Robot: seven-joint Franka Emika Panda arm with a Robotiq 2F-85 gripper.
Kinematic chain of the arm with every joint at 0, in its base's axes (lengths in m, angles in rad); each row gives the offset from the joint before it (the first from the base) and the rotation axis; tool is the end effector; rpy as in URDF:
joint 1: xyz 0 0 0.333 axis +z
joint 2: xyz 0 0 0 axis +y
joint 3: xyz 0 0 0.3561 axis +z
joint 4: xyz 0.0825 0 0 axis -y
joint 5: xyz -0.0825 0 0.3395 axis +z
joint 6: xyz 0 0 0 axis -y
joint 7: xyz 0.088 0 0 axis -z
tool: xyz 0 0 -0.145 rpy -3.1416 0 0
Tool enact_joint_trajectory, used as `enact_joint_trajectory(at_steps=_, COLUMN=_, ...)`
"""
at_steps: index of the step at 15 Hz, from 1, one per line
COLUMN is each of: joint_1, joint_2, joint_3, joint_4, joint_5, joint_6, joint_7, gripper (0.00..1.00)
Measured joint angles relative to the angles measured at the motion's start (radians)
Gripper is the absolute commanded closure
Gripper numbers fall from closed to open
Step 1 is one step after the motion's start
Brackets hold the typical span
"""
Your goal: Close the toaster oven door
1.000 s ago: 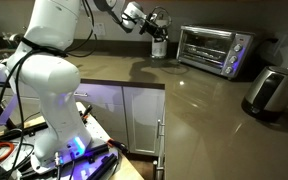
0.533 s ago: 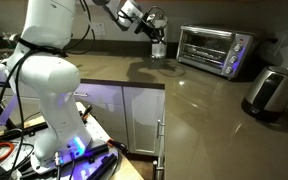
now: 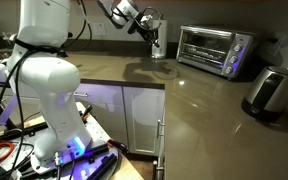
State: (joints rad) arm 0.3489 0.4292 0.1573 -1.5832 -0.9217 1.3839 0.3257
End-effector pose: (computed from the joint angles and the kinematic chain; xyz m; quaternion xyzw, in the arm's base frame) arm 0.5721 0.1554 0.4339 0.8580 0.1362 -0.0861 0.4877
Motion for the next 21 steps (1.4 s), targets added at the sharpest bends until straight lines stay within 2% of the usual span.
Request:
enact_joint_trajectory(at_steps=7, joint_1=-0.003, joint_2=-0.092, joint_3=0.010, joint_4=-0.093, joint_5=0.143, joint_6=-0.029, joint_7=0.068, gripper=1.00)
enact_joint_trajectory(at_steps=15, joint_1=-0.016, joint_2=-0.163, joint_3=0.008, joint_4=-0.170, joint_5=0.258, joint_6=-0.036, joint_7=0.095, gripper=1.00)
enact_joint_trajectory(at_steps=21, joint_1=-0.046, joint_2=-0.266, joint_3=0.008, joint_4=-0.230, joint_5=0.401, joint_6=0.007, joint_7=0.096, gripper=1.00)
